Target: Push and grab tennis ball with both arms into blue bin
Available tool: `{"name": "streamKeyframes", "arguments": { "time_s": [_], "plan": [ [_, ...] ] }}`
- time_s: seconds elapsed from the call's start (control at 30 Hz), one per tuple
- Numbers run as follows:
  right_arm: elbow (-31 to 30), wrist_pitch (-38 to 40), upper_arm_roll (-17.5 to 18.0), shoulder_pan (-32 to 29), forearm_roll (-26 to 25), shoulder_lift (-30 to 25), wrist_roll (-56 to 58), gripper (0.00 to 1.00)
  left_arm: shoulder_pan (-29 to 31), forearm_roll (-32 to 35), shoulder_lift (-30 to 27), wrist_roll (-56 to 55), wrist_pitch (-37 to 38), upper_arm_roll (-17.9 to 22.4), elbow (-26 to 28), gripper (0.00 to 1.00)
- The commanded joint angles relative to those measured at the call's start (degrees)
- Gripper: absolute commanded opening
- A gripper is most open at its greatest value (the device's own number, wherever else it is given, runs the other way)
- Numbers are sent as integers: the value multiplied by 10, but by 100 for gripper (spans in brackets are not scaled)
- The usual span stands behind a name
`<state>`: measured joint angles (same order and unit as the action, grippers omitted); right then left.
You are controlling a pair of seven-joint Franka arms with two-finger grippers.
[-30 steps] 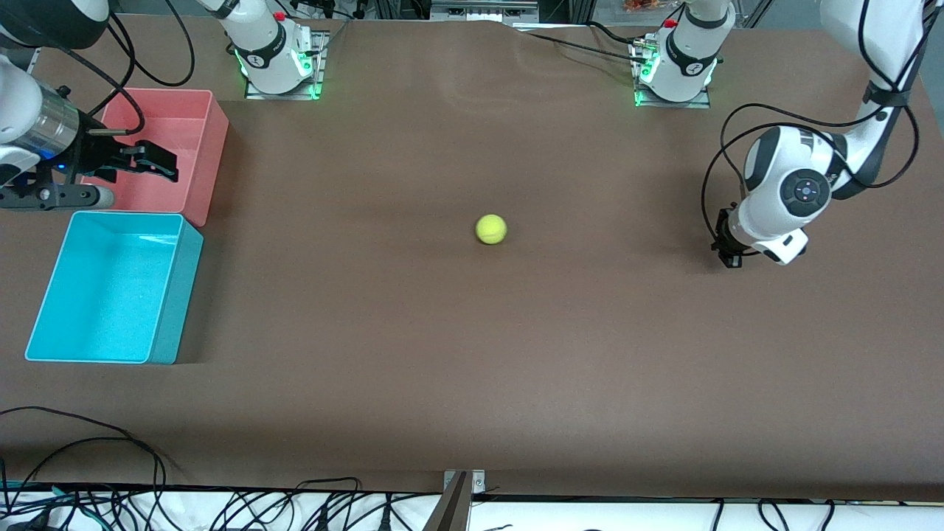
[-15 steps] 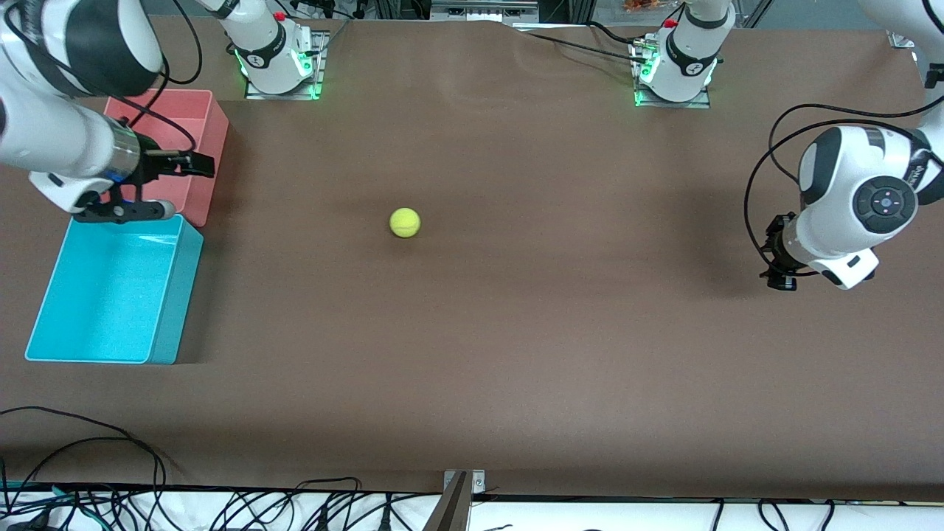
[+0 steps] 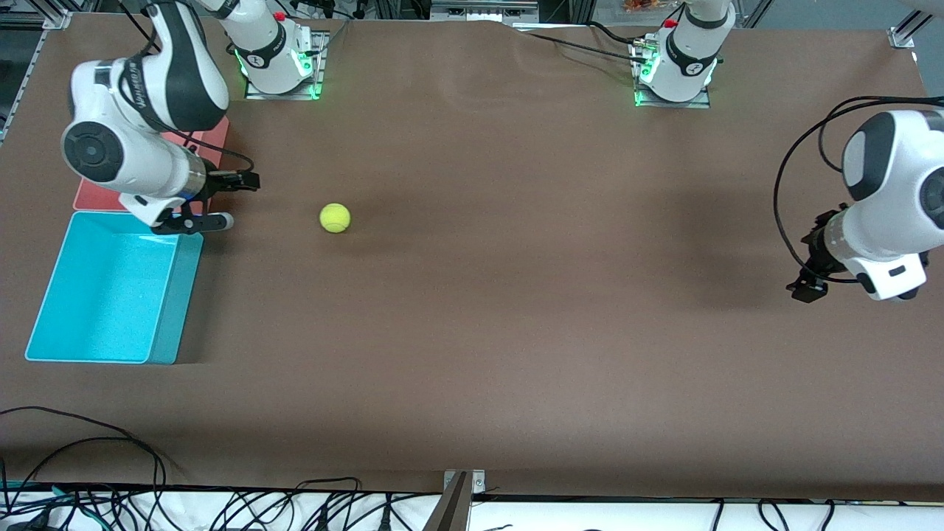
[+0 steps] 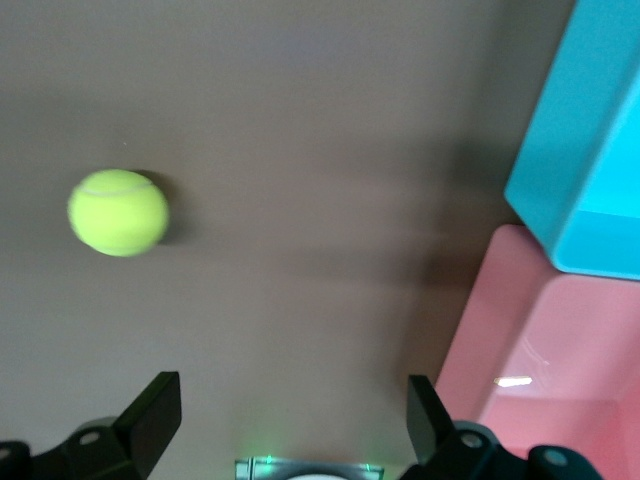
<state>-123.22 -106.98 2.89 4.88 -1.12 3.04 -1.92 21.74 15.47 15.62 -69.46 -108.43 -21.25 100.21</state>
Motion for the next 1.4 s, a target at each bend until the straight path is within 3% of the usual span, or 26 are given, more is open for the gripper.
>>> {"name": "streamKeyframes", "arguments": {
  "time_s": [0.0, 0.43, 0.7, 0.93, 1.1, 1.27, 1.37],
  "plan": [
    [-67, -60, 1, 0, 1, -24, 4, 100, 0, -27, 0, 125, 35, -2, -51, 100],
    [-119, -154, 9, 0, -3, 17, 8, 100, 0, -62, 0, 319, 102, -3, -149, 100],
    [-121, -203, 3, -7, -13, 66, 75, 100, -6, -67, 0, 449, 153, -5, -201, 100],
    [-117, -239, -19, -8, -86, 105, 81, 100, -10, -72, 0, 554, 182, -16, -223, 100],
    [-116, -240, -28, -7, -99, 113, 82, 100, -10, -73, 0, 627, 199, -18, -225, 100],
    [-113, -240, -29, -8, -151, 123, 84, 100, -10, -72, -1, 633, 200, -19, -224, 100],
    [-112, -239, -29, -8, -154, 129, 84, 100, -10, -72, -5, 632, 200, -19, -224, 100]
  ]
}}
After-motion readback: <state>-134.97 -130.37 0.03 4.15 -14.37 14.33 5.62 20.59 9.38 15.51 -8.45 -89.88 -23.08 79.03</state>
